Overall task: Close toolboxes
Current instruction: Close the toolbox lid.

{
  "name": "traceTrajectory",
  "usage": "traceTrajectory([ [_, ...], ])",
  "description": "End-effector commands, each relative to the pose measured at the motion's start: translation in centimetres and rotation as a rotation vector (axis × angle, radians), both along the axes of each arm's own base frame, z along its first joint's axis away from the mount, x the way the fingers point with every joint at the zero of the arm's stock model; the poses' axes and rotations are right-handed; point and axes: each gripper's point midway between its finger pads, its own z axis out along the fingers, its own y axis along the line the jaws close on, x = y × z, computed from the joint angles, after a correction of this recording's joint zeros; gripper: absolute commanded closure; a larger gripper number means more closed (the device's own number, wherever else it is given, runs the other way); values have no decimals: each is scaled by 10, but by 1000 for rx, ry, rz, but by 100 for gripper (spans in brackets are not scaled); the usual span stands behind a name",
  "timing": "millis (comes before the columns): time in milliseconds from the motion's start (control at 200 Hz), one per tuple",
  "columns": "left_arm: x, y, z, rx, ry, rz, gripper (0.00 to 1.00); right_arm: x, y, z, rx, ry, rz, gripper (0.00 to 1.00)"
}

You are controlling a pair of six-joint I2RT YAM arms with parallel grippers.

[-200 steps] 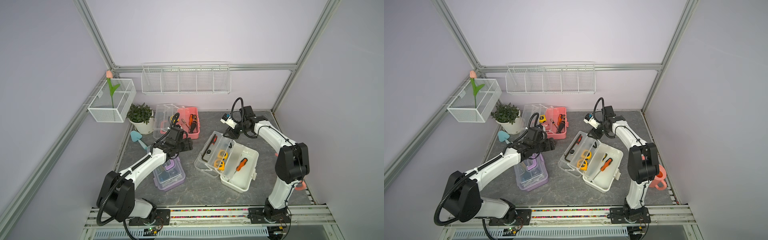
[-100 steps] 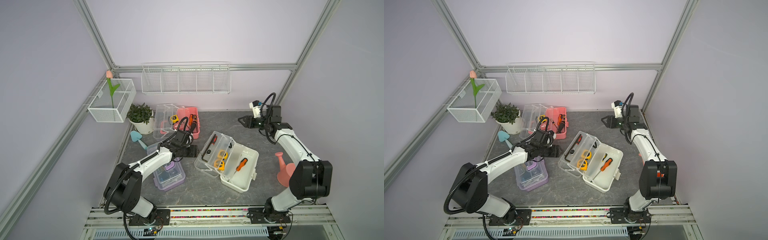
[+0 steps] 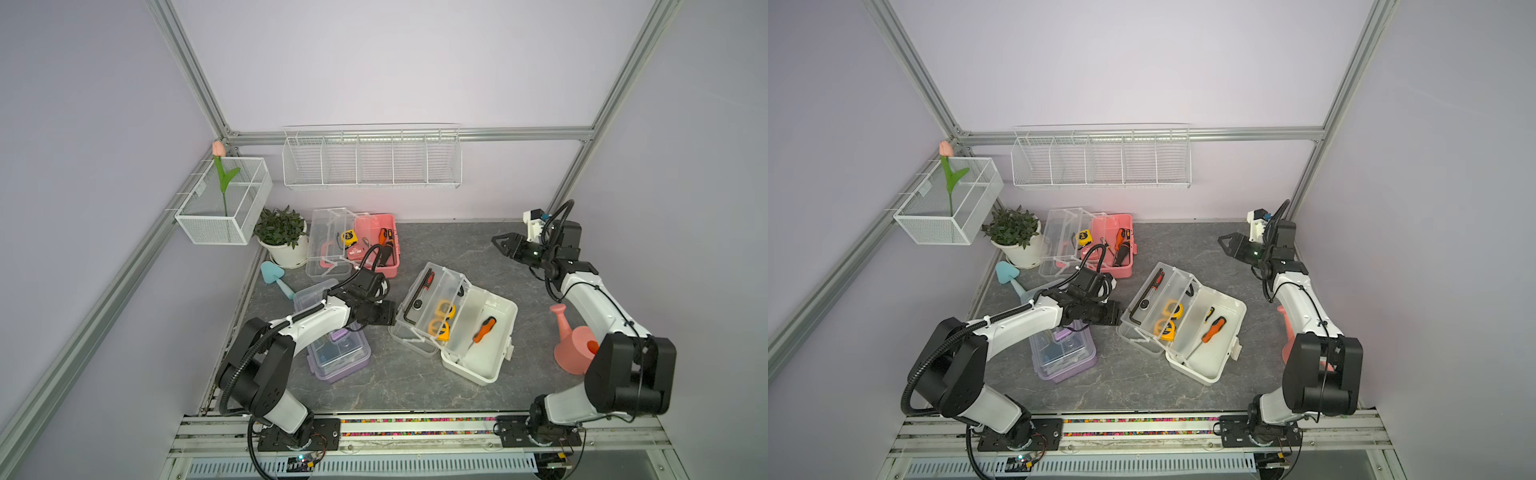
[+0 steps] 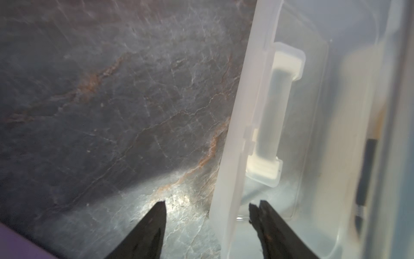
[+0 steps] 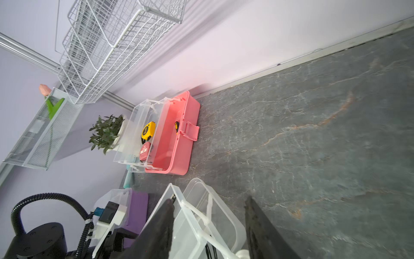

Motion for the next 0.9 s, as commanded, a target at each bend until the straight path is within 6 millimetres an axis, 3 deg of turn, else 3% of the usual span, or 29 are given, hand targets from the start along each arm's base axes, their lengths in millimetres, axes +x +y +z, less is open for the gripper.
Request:
traceTrajectory([
  [0, -8, -3, -9, 5, 37, -14, 38, -12, -17, -14, -82, 44, -101, 42],
  [70, -6, -7, -9, -1, 36, -19, 41, -19, -22, -17, -110, 65, -131, 23],
  [110, -6, -9, -9, 0, 32, -24, 44, -22, -24, -19, -122, 71, -139, 0],
  [125, -6, -10, -9, 3, 31, -27, 45, -23, -25, -19, -126, 71, -145, 10],
  [145, -6, -11, -9, 9, 27, -30, 46, -24, -25, -19, -129, 71, -149, 11],
  [280, -6, -14, -14, 53, 10, -45, 53, -30, -27, -18, -122, 37, -163, 11],
  [525, -6, -10, -18, 76, -5, -32, 72, -24, 1, 6, 130, -63, 18, 11],
  [675, 0, -7, -2, 82, -55, -20, 87, -20, -2, -3, 157, -21, 1, 11],
  [895, 21, 4, 38, 123, -195, 26, 92, -38, -12, -22, -68, 38, -85, 12],
])
